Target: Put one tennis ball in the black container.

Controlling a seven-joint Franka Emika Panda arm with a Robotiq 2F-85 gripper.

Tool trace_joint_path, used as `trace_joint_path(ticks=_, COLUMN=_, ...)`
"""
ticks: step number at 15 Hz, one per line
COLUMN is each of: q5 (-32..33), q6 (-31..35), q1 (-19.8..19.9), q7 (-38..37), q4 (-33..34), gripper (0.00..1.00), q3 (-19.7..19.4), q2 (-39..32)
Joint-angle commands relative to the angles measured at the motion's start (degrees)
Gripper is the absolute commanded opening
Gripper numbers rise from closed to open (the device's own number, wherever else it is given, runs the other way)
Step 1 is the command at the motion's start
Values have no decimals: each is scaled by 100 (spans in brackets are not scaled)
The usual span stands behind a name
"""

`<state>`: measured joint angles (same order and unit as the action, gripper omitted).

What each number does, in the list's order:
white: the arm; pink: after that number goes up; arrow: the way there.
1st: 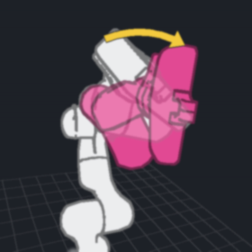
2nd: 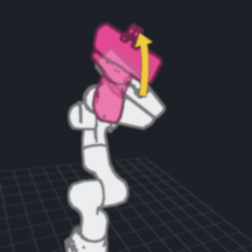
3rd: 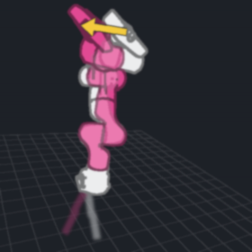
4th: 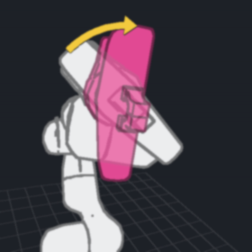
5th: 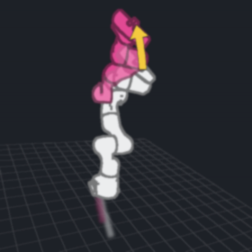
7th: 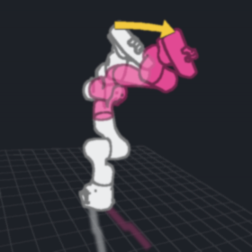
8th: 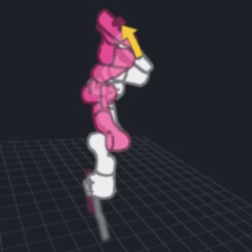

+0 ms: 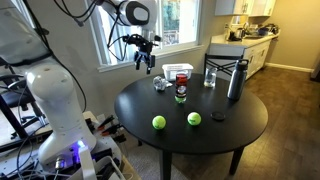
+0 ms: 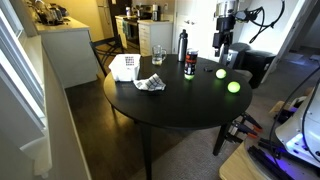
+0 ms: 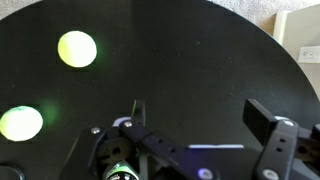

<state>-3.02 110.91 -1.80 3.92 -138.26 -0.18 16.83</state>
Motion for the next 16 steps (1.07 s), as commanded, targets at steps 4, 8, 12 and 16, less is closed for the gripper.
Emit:
trace_joint_path(ticks=4, q5=816, q6=1594, q1=163, q7=534, q4=-1144, gripper=100, q3=-107, q2=163)
trace_joint_path(ticks=8, q5=1391, q6=2140, q1=291, q7=442, q4=-1554, gripper=100, q3=-140, q2=117)
trace_joint_path(ticks=12, q5=1720, q6=2740, q1=356, q7=720, q4=-2038, gripper=100, q3=-259, q2=192)
trace_joint_path(ticks=16, q5=1684, q6=2994, q1=352, q7=802, q4=-2058, gripper=100, q3=-289, q2=13)
